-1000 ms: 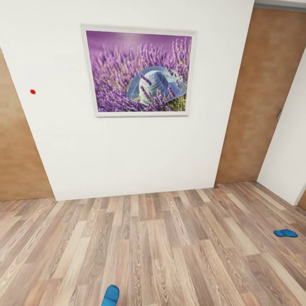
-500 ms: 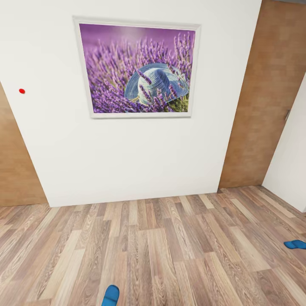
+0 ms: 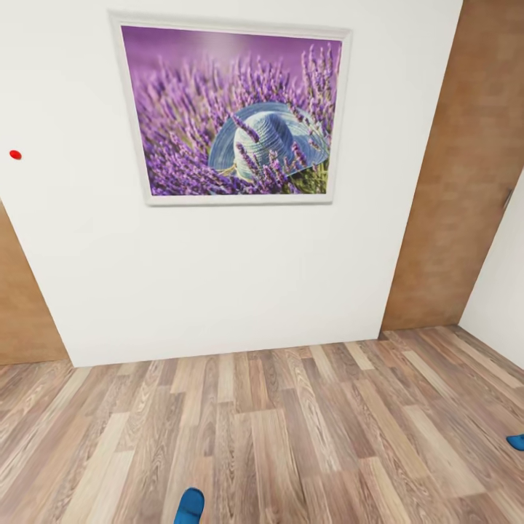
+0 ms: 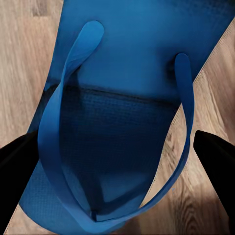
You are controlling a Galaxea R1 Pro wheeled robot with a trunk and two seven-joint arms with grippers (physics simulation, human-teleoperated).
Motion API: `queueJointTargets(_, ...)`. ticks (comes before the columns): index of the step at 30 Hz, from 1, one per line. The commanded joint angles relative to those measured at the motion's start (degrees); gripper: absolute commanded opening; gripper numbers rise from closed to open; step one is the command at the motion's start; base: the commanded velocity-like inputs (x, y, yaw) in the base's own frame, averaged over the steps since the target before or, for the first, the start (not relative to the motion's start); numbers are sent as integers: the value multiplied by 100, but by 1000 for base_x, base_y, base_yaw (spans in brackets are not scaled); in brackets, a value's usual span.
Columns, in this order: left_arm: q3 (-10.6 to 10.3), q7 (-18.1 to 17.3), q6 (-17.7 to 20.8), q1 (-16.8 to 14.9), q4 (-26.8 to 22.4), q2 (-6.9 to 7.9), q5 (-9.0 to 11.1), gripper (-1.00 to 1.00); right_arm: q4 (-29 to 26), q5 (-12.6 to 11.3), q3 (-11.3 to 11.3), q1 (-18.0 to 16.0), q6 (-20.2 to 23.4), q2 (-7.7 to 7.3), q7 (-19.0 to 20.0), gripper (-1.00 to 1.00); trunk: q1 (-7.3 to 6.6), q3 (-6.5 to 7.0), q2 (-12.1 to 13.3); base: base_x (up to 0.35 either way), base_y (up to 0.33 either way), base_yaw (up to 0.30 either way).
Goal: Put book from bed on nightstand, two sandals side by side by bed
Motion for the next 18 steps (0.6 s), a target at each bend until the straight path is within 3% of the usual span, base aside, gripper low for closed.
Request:
queueJointTargets(1, 52, -18, -22, -4, 3, 1, -54, -100, -4, -57, -28, -2, 57, 2, 31, 100, 3, -6, -3, 332, 0, 0)
queueJointTargets(18, 52, -18, -22, -2, 3, -2, -58, -100, -8, -57, -28, -2, 60, 2, 27, 100, 3, -6, -3, 332, 0, 0)
